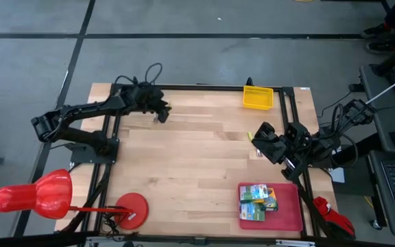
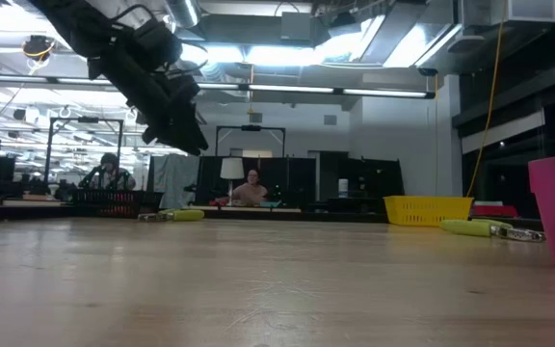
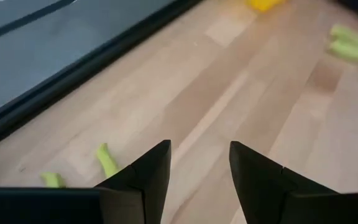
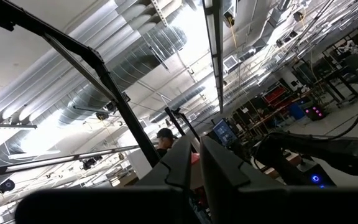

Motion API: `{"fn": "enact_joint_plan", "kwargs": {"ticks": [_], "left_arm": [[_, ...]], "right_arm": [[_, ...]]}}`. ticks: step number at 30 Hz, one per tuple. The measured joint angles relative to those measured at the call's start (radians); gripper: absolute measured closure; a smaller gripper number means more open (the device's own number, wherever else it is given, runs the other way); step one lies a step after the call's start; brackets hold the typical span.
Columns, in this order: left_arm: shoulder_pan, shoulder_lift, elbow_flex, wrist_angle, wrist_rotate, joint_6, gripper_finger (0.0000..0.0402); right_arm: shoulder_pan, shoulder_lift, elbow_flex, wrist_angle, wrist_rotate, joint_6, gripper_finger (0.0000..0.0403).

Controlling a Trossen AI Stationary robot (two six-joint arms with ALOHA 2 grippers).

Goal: Pick & Place School Supplies
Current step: Put the green puncher into the yellow bin

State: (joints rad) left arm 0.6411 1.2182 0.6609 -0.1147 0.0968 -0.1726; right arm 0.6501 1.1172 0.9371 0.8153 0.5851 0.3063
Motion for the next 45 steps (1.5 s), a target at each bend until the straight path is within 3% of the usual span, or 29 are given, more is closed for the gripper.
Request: {"fn": "enact_joint_plan", "kwargs": {"ticks": [4, 7, 8, 11, 13, 16, 19, 25, 32, 37, 42, 45], "left_arm": [[-0.043, 0.004, 0.020, -0.073, -0.033, 0.053, 0.0240], [-0.065, 0.009, 0.031, -0.076, 0.093, 0.102, 0.0240], [-0.071, 0.009, 0.042, -0.099, 0.085, 0.103, 0.0240], [-0.077, 0.025, 0.073, -0.218, -0.180, 0.033, 0.0240], [-0.056, 0.042, 0.083, -0.269, -0.223, 0.015, 0.0237], [-0.035, 0.103, 0.125, -0.287, -0.158, -0.007, 0.0230], [-0.031, 0.207, 0.166, -0.384, -0.154, 0.034, 0.0219], [-0.015, 0.378, 0.227, -0.377, -0.170, 0.070, 0.0204], [0.018, 0.510, 0.250, -0.298, -0.075, 0.094, 0.0211], [0.023, 0.560, 0.250, -0.280, -0.083, 0.049, 0.0254], [0.033, 0.536, 0.246, -0.268, -0.074, 0.028, 0.0350], [0.039, 0.494, 0.238, -0.280, 0.014, 0.075, 0.0392]], "right_arm": [[-0.010, 0.000, 0.000, 0.000, -0.029, 0.022, 0.0364], [-0.012, 0.000, 0.000, 0.000, -0.047, 0.024, 0.0364], [-0.012, 0.000, 0.000, -0.001, -0.047, 0.024, 0.0364], [-0.014, 0.000, 0.000, -0.005, -0.047, 0.024, 0.0364], [-0.014, 0.000, 0.000, -0.005, -0.047, 0.024, 0.0364], [-0.015, 0.000, 0.000, -0.008, -0.048, 0.023, 0.0364], [-0.023, 0.000, 0.000, -0.009, -0.063, 0.023, 0.0364], [-0.032, 0.000, 0.000, -0.007, -0.080, 0.027, 0.0364], [-0.032, 0.000, 0.000, 0.000, -0.074, 0.027, 0.0364], [-0.031, 0.000, 0.000, 0.000, -0.061, 0.027, 0.0364], [-0.031, 0.000, 0.000, 0.006, -0.071, 0.027, 0.0364], [-0.030, 0.000, 0.000, 0.007, -0.078, 0.027, 0.0364]]}}
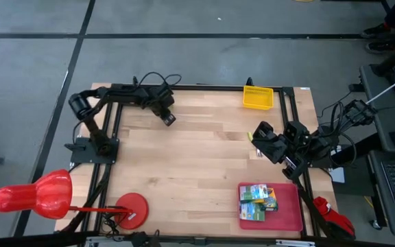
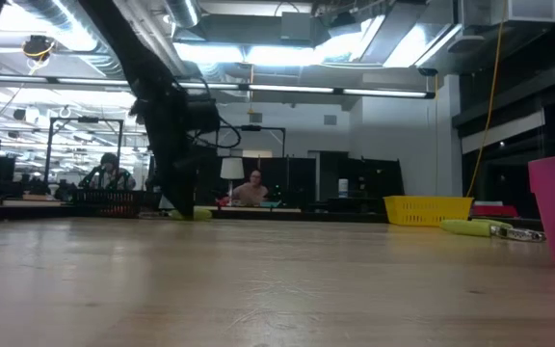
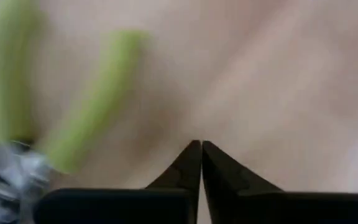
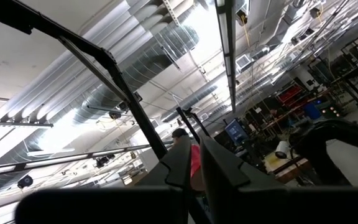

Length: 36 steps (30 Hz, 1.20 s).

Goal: Pick & Place School Supplies
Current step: Put the green puncher into the yellow bin

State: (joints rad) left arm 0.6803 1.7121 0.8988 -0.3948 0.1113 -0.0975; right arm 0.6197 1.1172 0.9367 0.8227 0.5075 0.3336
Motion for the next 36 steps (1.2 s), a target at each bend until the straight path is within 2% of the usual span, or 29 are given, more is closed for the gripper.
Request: {"fn": "enact_joint_plan", "kwargs": {"ticks": [4, 10, 13, 19, 24, 36], "left_arm": [[-0.006, -0.100, 0.005, 0.015, 0.036, 0.054, 0.0383], [-0.011, -0.245, 0.011, 0.045, 0.017, 0.198, 0.0299], [0.015, -0.238, 0.041, 0.004, 0.021, 0.277, 0.0253], [0.043, -0.096, 0.142, -0.222, 0.046, 0.484, 0.0192], [0.060, -0.016, 0.196, -0.266, 0.146, 0.626, 0.0187], [0.100, 0.077, 0.246, -0.260, 0.030, 0.647, 0.0212]], "right_arm": [[0.000, 0.000, 0.000, 0.000, -0.004, 0.000, 0.0364], [0.000, 0.000, 0.000, 0.008, -0.011, 0.005, 0.0364], [0.000, 0.000, 0.000, 0.008, -0.019, 0.006, 0.0364], [-0.001, 0.000, 0.000, 0.008, -0.026, 0.001, 0.0364], [-0.001, 0.000, 0.000, 0.023, -0.025, 0.000, 0.0364], [0.005, 0.016, 0.000, 0.037, -0.019, 0.007, 0.0364]]}}
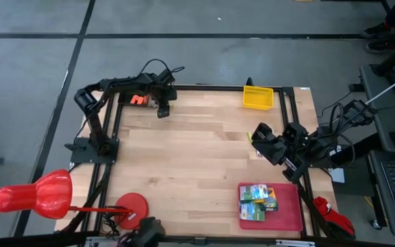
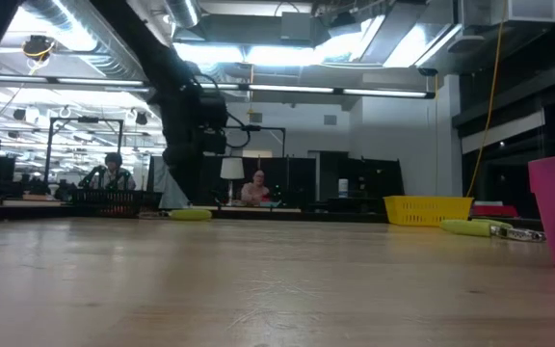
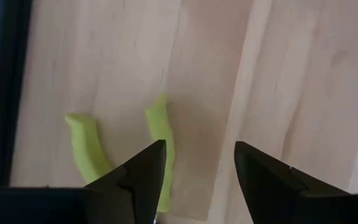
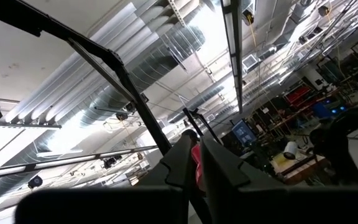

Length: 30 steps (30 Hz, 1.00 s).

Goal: Pick & Place School Supplies
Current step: Put the green puncher into the yellow bin

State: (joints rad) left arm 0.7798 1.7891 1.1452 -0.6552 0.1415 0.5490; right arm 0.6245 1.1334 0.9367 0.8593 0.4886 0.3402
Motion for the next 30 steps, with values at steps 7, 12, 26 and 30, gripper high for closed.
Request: {"fn": "enact_joint_plan", "kwargs": {"ticks": [7, 12, 26, 30], "left_arm": [[0.002, 0.064, 0.014, 0.034, -0.069, 0.019, 0.0213], [0.004, 0.103, 0.014, 0.057, -0.086, 0.019, 0.0220], [0.003, 0.112, 0.015, 0.073, -0.080, -0.094, 0.0364], [-0.014, 0.080, 0.012, 0.086, 0.000, -0.145, 0.0364]], "right_arm": [[0.002, 0.002, 0.000, 0.017, -0.007, 0.009, 0.0364], [0.002, 0.002, 0.000, 0.020, -0.002, 0.016, 0.0364], [0.002, 0.002, 0.000, 0.022, 0.001, 0.015, 0.0364], [0.002, 0.005, 0.000, 0.021, -0.001, 0.015, 0.0364]]}}
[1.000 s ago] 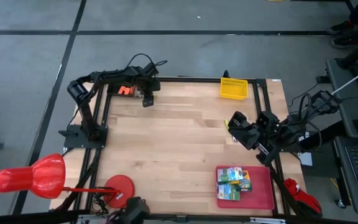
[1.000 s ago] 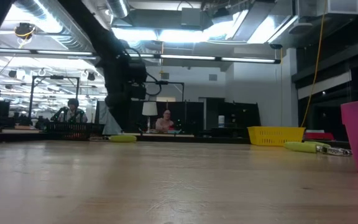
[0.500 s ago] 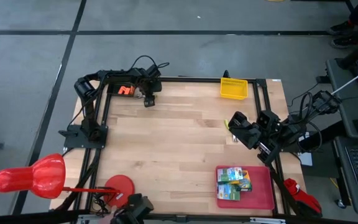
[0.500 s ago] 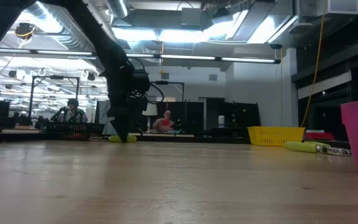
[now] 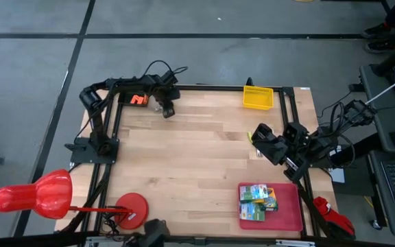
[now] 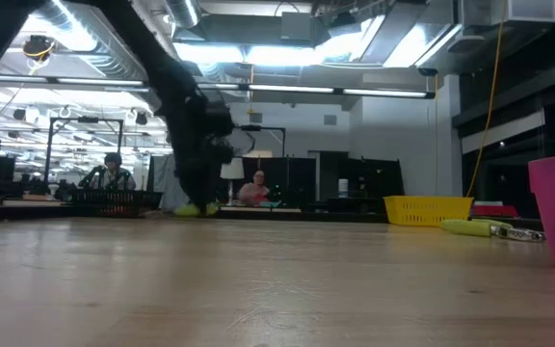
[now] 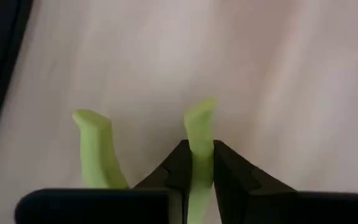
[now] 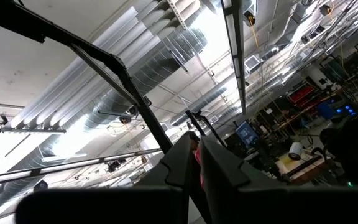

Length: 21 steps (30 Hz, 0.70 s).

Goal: Pick & Place School Supplies
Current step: Put the green puncher into the yellow bin

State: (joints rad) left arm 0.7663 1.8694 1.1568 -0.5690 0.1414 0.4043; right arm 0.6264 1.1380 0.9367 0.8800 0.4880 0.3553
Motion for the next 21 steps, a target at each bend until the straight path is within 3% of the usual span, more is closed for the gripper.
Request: {"fn": "enact_joint_plan", "kwargs": {"ticks": [9, 14, 16, 21], "left_arm": [[-0.089, -0.236, 0.001, 0.086, 0.356, -0.237, 0.0364], [-0.160, -0.396, 0.001, 0.290, 0.660, -0.421, 0.0364], [-0.205, -0.453, 0.002, 0.406, 0.710, -0.518, 0.0364], [-0.335, -0.547, 0.002, 0.701, 0.710, -0.719, 0.0364]], "right_arm": [[0.028, 0.001, 0.000, -0.056, 0.033, -0.010, 0.0364], [0.049, 0.001, 0.000, -0.155, 0.165, 0.031, 0.0364], [0.052, 0.001, 0.000, -0.210, 0.220, 0.063, 0.0364], [0.043, 0.001, 0.000, -0.300, 0.272, 0.108, 0.0364]]}}
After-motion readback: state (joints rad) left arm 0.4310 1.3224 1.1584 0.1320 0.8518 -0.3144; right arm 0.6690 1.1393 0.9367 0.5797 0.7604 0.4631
